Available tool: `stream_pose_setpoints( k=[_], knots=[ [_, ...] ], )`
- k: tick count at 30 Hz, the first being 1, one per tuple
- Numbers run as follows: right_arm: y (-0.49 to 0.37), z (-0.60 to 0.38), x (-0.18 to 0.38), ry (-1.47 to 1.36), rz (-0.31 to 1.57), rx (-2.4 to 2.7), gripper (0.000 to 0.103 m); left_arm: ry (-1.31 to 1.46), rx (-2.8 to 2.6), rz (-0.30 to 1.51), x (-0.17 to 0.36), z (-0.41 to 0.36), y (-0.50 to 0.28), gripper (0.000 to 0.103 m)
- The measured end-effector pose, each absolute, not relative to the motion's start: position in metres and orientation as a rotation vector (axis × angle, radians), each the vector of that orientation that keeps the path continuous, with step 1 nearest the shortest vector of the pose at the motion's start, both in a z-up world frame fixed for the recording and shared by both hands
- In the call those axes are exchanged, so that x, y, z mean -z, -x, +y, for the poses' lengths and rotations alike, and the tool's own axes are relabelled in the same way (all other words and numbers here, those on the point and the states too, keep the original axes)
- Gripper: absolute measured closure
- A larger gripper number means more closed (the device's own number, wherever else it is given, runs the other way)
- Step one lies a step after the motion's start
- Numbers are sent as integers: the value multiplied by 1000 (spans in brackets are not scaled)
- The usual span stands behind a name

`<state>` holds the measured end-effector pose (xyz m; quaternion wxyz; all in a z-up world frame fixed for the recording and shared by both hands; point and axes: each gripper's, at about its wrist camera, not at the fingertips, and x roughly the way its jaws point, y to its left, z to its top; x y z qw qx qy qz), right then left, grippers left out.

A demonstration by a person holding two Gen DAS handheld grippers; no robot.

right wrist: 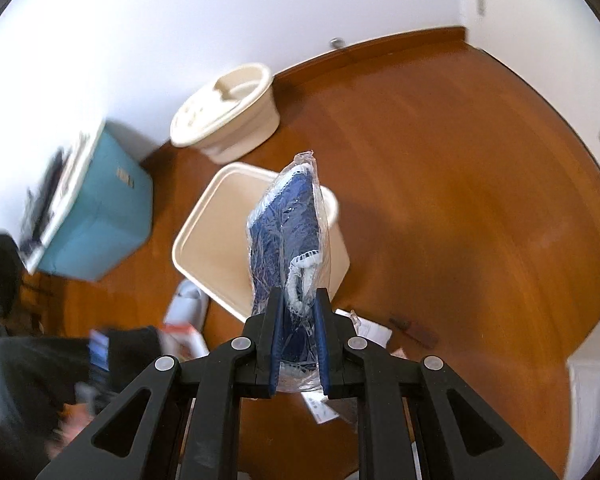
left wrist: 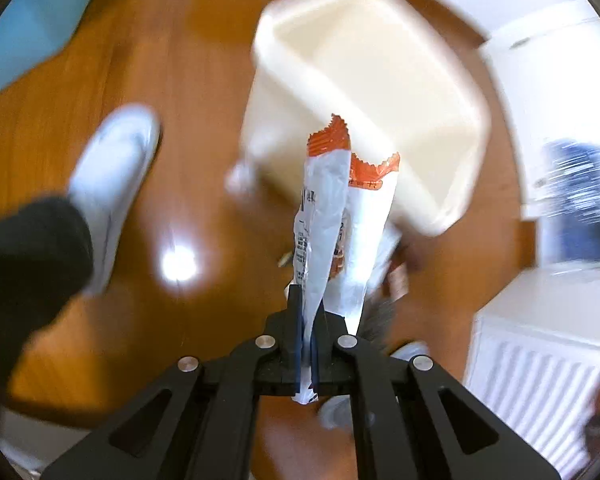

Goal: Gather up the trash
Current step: 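Drop the blue packet and the wrapper into the beige bin with both tools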

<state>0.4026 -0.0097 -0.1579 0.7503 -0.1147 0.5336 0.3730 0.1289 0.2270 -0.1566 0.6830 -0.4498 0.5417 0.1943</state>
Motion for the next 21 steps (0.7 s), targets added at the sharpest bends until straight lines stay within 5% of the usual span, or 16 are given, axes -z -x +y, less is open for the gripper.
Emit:
stream_pose_setpoints(
  k=[5, 11, 12, 15, 21],
  knots=[
    [-418, 83, 216, 309, 1232, -785, 87, 1071, -403, 1038, 97, 267, -133, 100],
    [-438, 154, 307, 467, 1378, -684, 84, 1209, -381, 1025, 116, 278, -137, 100],
    [-439, 158, 310, 480, 1378, -674, 80, 1217, -377, 1032, 119, 280, -141, 100],
    [-440, 151, 290, 470, 1317, -660, 17, 1194, -390, 1020, 118, 284, -150, 100],
    [-418, 66, 182, 244, 1196, -672, 15, 1183, -367, 1010, 111, 271, -169, 100]
  ],
)
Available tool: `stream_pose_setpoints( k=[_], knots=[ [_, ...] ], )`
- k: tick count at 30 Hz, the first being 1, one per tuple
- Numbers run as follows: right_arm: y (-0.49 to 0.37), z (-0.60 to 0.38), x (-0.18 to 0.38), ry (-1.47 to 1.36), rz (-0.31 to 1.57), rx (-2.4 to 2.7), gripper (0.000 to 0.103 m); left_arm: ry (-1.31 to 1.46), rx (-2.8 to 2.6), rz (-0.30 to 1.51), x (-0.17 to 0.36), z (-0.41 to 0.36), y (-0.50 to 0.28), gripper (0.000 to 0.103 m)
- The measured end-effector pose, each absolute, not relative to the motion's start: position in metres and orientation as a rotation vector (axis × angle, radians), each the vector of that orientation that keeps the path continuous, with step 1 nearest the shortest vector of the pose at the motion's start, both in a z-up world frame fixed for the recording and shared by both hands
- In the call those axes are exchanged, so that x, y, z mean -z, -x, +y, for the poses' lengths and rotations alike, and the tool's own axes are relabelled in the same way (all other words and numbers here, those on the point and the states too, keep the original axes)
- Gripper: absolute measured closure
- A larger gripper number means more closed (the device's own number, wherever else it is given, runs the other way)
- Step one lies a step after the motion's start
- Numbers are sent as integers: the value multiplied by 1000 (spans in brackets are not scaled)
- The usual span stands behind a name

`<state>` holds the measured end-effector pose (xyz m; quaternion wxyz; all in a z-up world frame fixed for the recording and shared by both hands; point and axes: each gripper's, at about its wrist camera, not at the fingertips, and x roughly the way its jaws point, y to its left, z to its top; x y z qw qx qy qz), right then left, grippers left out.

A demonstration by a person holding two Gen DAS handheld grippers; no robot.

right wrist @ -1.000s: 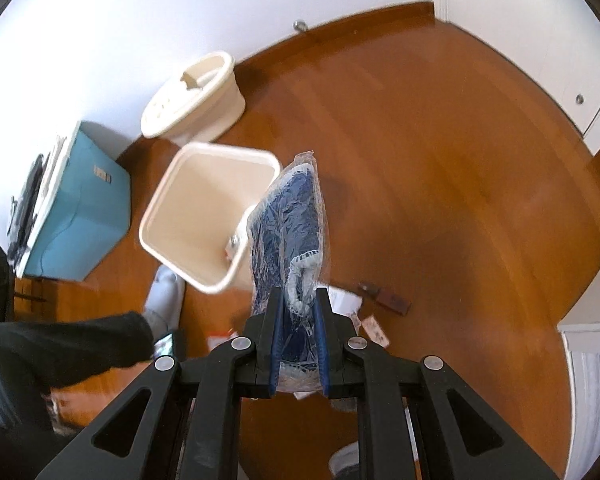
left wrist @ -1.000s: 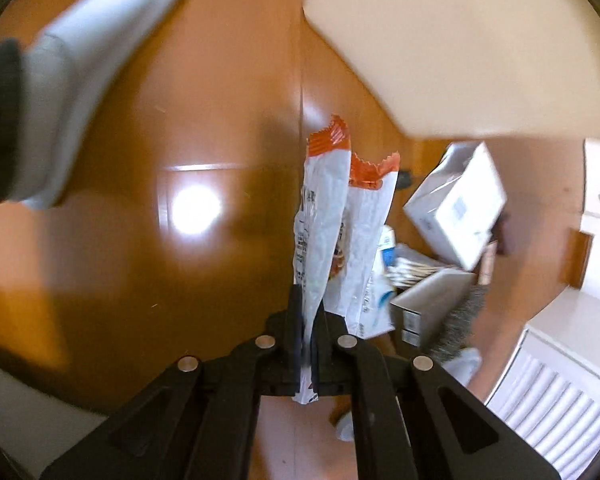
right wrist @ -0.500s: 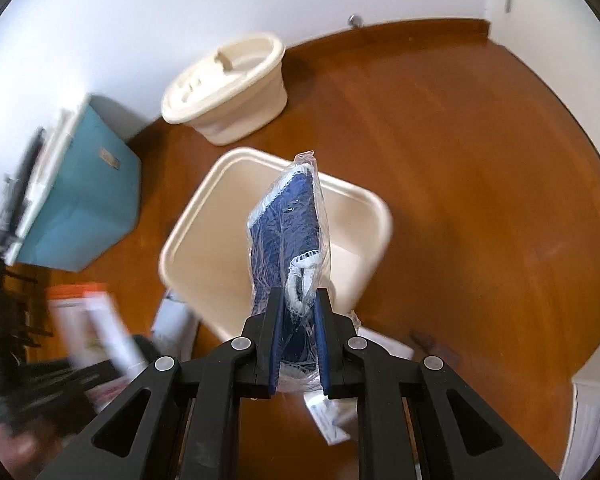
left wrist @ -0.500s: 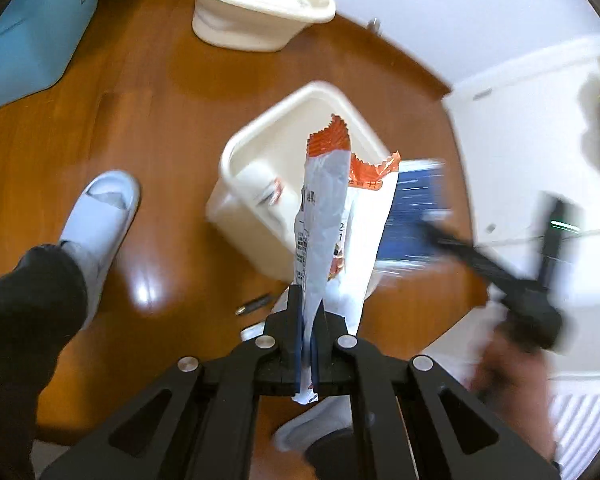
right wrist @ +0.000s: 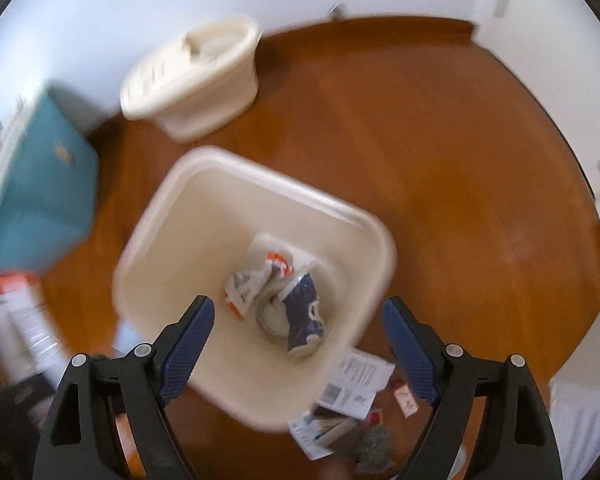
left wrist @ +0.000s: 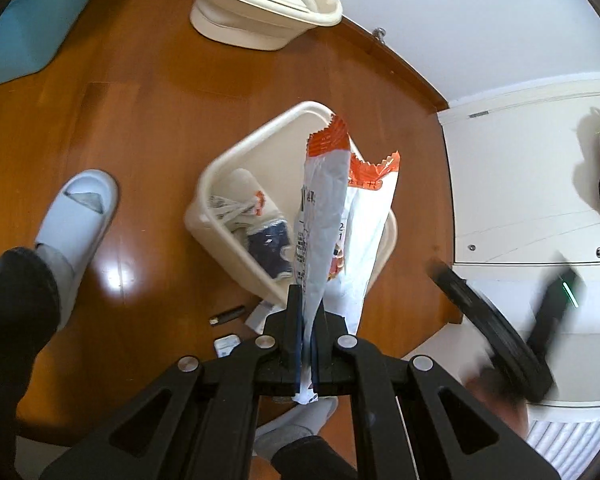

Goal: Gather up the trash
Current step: 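Drop the blue packet and the wrapper into the beige bin with both tools, then grasp the steel wool with the right tool while the left tool grasps a cardboard piece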

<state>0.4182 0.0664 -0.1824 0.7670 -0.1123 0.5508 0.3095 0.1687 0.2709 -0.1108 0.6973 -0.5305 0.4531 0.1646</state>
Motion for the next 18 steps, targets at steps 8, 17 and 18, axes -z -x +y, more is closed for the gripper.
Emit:
stream_pose_setpoints(
  k=[8, 17, 18],
  knots=[
    [-391, -55, 123, -64, 1096, -677, 15, 1215, -467, 1093, 159, 274, -245, 99],
    [-425, -89, 132, -305, 1188, -664, 15, 1070, -547, 1173, 176, 279, -287, 55],
    [-426, -91, 133, -326, 1195, -667, 15, 1059, -544, 1168, 178, 281, -289, 16]
  ],
)
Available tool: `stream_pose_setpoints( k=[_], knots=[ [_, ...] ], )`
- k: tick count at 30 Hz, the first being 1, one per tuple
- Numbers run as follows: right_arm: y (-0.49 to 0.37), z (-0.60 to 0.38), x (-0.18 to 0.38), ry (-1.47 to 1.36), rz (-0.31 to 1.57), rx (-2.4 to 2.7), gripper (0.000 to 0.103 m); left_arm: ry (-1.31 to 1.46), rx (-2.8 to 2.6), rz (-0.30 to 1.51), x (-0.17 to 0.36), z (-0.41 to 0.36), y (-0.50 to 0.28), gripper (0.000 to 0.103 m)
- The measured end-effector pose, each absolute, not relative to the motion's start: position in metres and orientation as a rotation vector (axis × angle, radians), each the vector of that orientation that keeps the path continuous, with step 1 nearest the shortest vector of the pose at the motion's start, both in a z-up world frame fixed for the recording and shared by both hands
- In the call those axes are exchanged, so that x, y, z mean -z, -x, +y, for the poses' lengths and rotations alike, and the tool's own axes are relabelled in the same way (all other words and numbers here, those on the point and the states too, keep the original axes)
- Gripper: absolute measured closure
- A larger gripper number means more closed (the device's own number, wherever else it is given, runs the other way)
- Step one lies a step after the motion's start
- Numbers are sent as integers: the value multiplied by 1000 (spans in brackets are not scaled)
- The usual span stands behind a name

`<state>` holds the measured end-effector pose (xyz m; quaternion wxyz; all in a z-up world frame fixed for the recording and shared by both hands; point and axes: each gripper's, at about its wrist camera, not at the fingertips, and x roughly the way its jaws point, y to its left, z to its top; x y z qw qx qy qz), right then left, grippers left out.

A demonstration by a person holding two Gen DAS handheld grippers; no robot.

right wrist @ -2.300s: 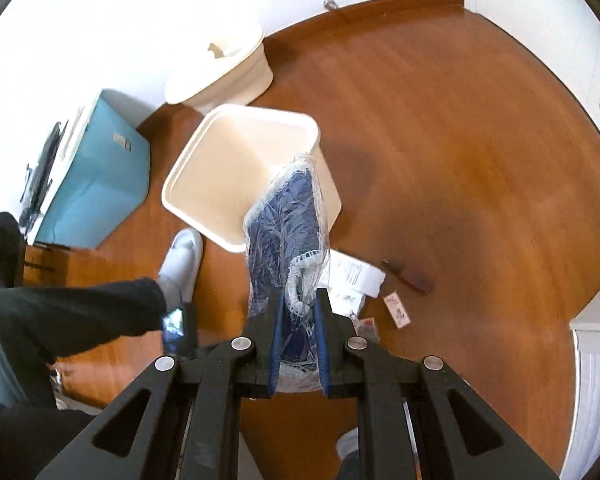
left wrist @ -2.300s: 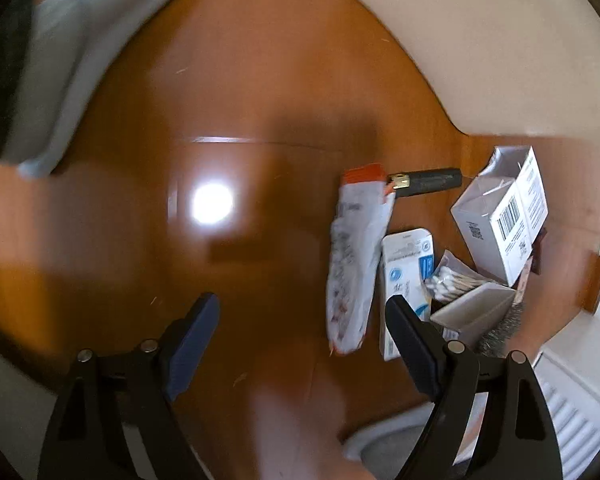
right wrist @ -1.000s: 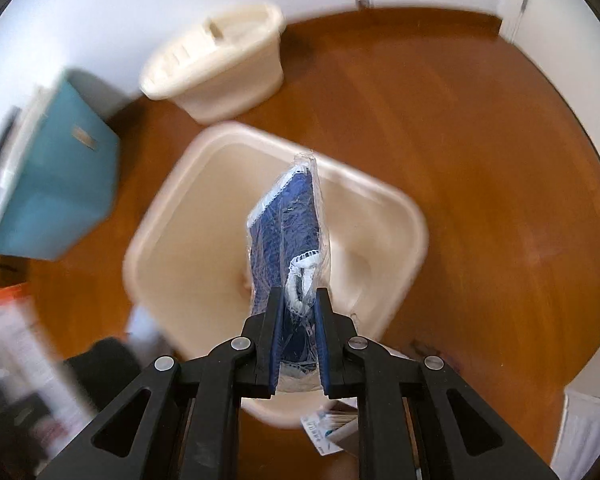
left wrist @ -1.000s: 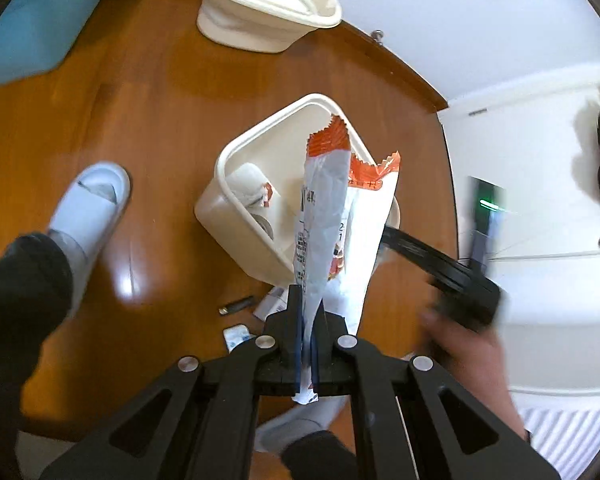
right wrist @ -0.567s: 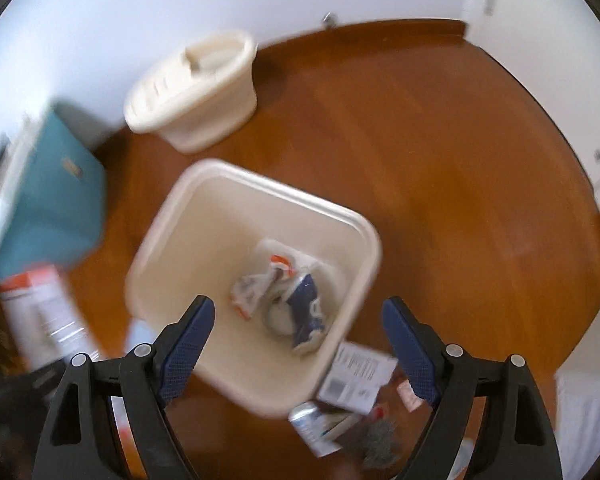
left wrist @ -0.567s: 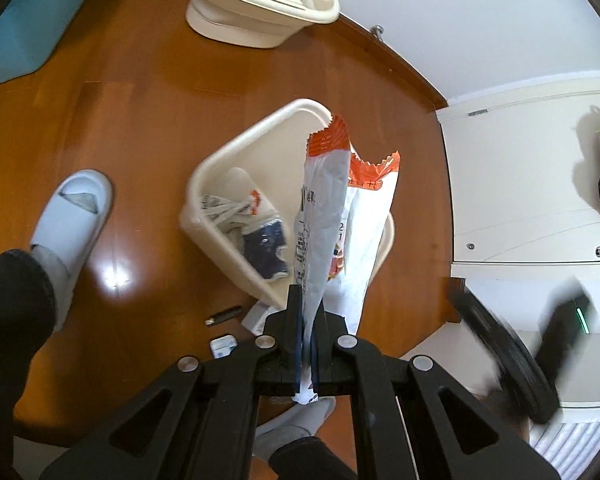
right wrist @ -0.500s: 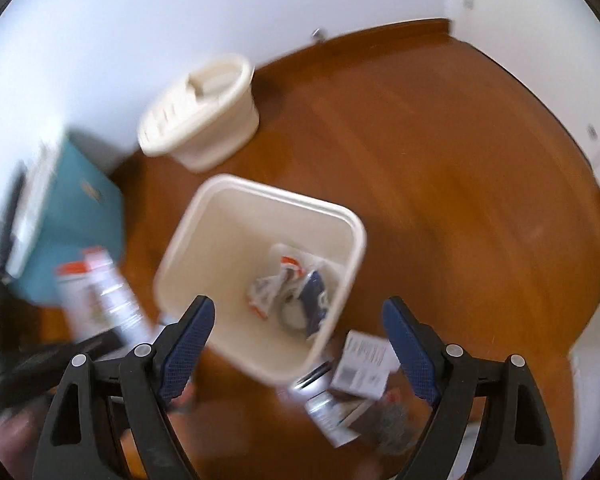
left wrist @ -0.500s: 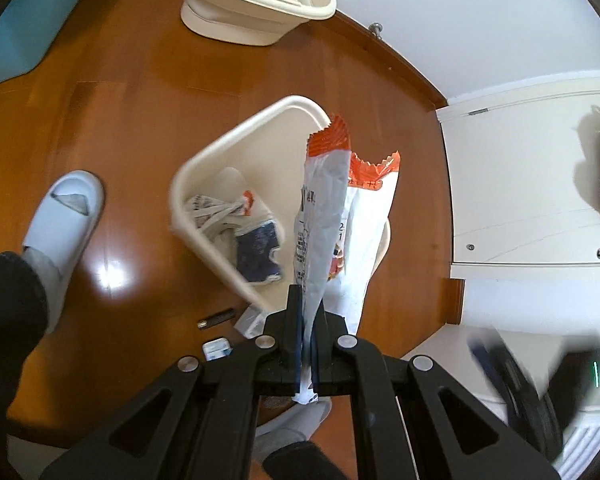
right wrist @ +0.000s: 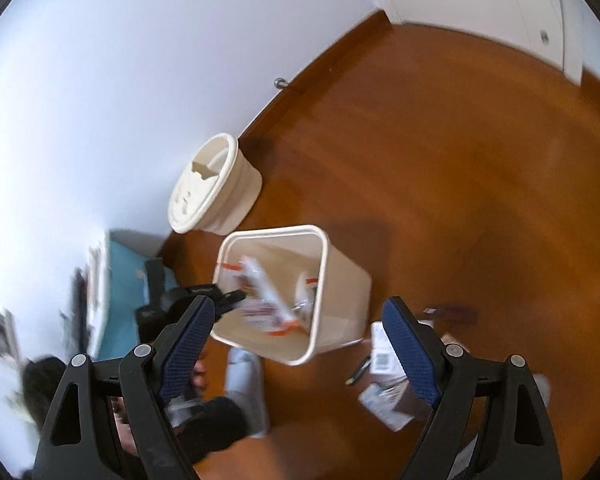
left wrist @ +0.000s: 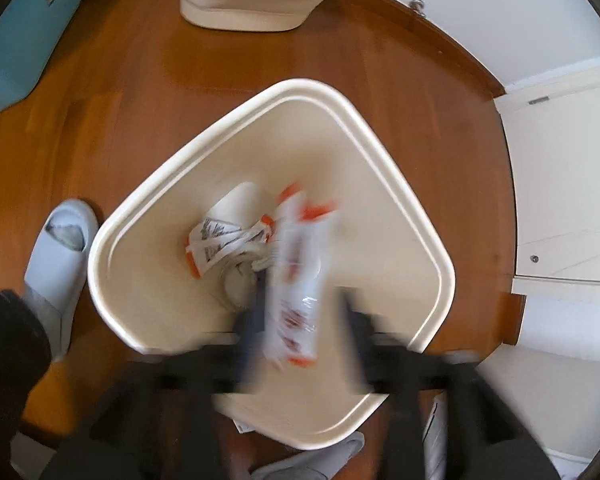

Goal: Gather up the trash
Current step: 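Grasp the steel wool with the right tool while the left tool grasps a cardboard piece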

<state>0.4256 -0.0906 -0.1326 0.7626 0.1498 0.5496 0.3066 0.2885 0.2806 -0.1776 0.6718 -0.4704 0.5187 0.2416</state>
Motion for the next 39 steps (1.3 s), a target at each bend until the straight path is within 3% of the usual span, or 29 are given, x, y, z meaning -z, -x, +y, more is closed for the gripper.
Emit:
stream_pose_setpoints(
  k=[1, 2, 7, 14, 23, 26, 29, 33, 39],
  knots=[
    [-423, -92, 131, -334, 1198, -669, 15, 1047, -553, 1155, 175, 283, -289, 6],
    [-421, -93, 130, -338, 1195, -676, 15, 1035, -562, 1145, 172, 288, -289, 4],
    [-418, -100, 115, -330, 1141, -680, 15, 947, -487, 1135, 146, 274, -280, 4],
    [-422, -116, 118, -380, 1143, -653, 15, 823, -483, 1091, 130, 199, -195, 0],
    [-415, -109, 144, -175, 1205, -645, 15, 747, -517, 1373, 252, 121, -154, 0],
    [-413, -101, 188, 53, 1296, -608, 11, 817, -516, 1428, 282, 117, -146, 0],
    [-403, -93, 267, 306, 1431, -580, 11, 843, -486, 1460, 296, 110, -138, 0],
    [-382, -99, 386, 366, 1762, -576, 13, 856, -463, 1489, 312, 107, -135, 0],
    [-374, -80, 458, 591, 1760, -642, 13, 930, -487, 1541, 341, 111, -124, 0]
  ],
)
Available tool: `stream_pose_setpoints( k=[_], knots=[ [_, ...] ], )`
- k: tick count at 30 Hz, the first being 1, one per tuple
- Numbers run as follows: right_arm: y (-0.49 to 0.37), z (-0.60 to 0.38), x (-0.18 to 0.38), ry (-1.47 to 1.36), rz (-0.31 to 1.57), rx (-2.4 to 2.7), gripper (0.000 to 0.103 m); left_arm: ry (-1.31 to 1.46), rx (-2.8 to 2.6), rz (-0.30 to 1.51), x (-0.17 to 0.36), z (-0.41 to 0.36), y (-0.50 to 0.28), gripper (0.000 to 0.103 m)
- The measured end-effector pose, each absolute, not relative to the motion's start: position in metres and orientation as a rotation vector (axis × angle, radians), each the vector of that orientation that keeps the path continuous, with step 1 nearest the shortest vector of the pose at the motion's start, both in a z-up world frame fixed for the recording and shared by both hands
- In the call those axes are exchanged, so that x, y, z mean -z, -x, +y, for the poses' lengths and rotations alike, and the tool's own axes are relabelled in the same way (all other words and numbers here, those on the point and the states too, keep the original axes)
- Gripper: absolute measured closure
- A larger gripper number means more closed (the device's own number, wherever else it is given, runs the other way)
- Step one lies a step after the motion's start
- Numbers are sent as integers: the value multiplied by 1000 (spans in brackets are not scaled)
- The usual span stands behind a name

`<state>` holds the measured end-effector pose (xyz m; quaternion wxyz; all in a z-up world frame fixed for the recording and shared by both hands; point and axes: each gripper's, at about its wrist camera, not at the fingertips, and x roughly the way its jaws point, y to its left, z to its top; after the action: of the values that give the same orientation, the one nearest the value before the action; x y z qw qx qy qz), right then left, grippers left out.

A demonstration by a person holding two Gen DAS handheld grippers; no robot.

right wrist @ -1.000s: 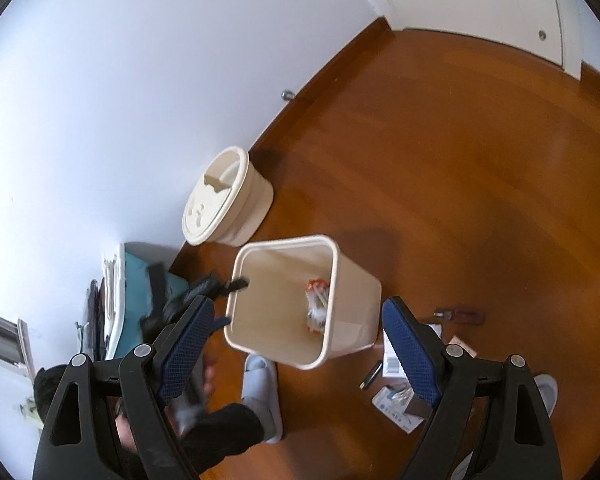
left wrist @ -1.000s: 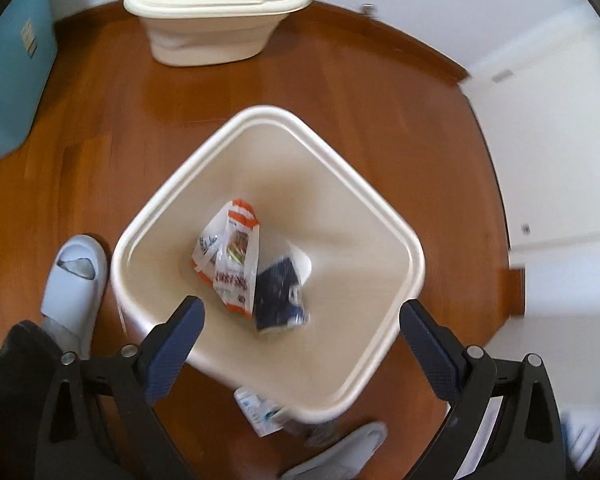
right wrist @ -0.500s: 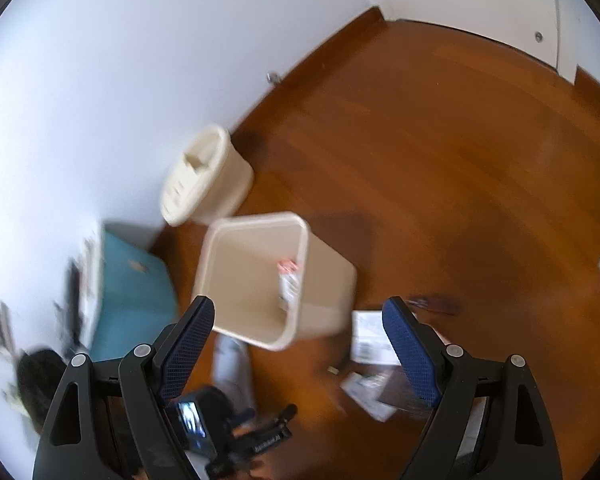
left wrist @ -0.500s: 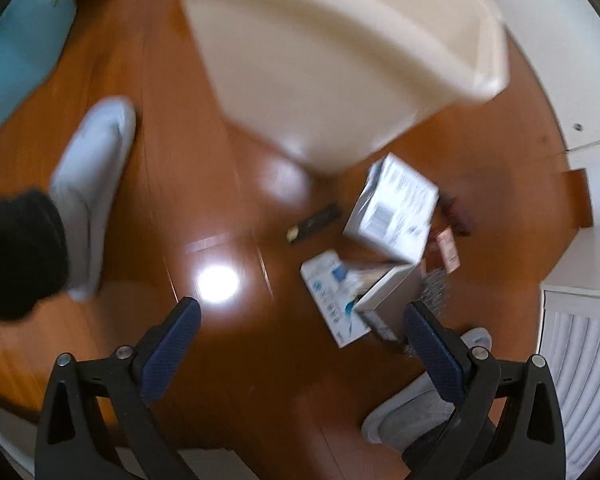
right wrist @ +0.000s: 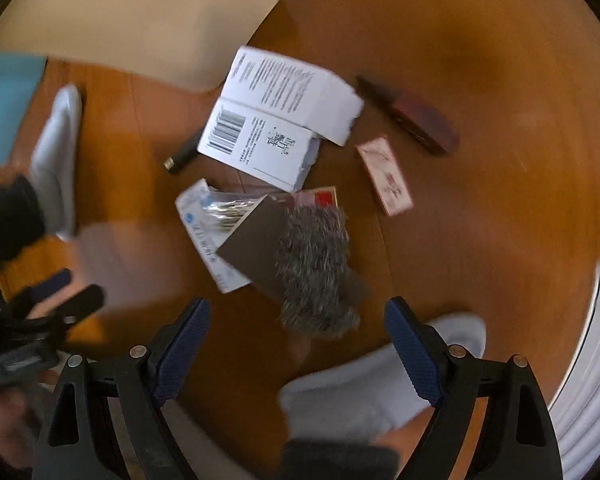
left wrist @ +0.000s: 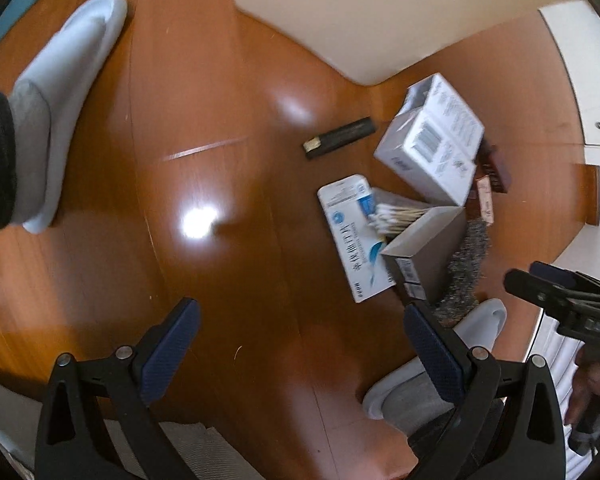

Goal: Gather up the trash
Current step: 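Grasp the steel wool with the right tool while the left tool grasps a cardboard piece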

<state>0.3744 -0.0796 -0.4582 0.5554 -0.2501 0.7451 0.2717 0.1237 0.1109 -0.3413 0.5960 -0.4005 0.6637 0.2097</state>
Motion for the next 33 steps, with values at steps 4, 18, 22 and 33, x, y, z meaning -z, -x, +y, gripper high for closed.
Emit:
stream_pose_setpoints(
  k=[4, 18, 22, 33],
  knots=[
    [-373, -81, 486, 674, 1775, -634, 13, 936, -503, 1566, 356, 109, -122, 0],
    [-367, -93, 515, 711, 1827, -691, 83, 879, -471, 1572, 377, 85, -142, 0],
    [-395, -101, 478, 642, 1831, -682, 84, 643, -253, 1504, 365, 62, -181, 0],
    [-504, -176, 372, 173, 1664, -540, 83, 615, 385, 1526, 400, 42, -241, 1]
  ],
)
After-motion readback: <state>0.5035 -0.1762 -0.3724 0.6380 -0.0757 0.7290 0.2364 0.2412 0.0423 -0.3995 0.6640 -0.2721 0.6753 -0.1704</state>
